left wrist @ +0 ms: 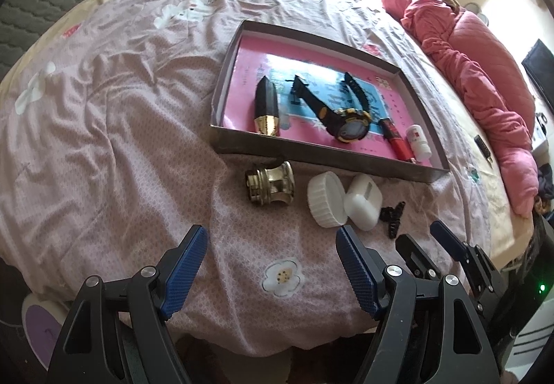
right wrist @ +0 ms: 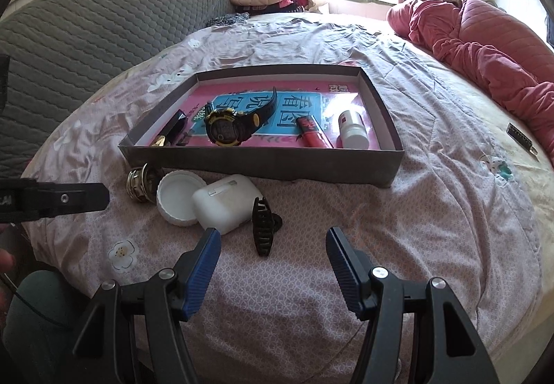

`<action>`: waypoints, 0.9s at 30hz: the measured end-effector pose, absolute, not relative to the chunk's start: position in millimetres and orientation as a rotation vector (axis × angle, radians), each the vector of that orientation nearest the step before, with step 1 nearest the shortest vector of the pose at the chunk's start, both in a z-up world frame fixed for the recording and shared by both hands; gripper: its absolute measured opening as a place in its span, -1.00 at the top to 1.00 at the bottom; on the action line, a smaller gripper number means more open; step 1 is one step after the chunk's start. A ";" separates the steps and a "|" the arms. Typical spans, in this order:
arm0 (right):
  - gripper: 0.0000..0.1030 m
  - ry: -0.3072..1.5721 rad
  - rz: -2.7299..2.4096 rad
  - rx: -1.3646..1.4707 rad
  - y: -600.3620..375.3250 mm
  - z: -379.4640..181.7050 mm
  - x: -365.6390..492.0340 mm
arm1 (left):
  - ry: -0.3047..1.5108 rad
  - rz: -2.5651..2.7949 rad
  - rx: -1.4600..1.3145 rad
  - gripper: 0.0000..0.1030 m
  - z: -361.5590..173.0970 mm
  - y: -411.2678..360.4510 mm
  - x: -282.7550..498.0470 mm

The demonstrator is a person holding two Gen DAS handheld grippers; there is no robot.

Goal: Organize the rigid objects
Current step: 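Move the open left gripper to the brass fitting while the right approaches the black clip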

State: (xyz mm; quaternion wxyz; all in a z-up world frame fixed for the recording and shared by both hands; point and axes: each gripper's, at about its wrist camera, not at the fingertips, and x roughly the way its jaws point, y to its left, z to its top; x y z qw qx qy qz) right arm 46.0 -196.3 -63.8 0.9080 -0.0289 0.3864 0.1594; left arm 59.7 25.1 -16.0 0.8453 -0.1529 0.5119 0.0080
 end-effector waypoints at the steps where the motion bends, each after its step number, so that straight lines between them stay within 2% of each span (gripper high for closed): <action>1: -0.22 0.799 0.329 -0.060 -195.7 -64.4 46.7 | 1.084 0.022 -0.324 -0.51 -17.9 25.5 62.4; 18: -0.22 0.835 0.330 -0.044 -191.8 -76.7 61.8 | 1.138 0.058 -0.453 -0.50 -52.7 35.8 104.3; 24: -0.22 0.858 0.316 -0.040 -191.8 -85.0 68.7 | 1.147 0.070 -0.446 -0.24 -58.1 34.5 110.2; 27: -0.16 0.870 0.304 -0.040 -191.3 -89.2 71.9 | 1.150 0.081 -0.439 -0.17 -60.1 32.3 114.4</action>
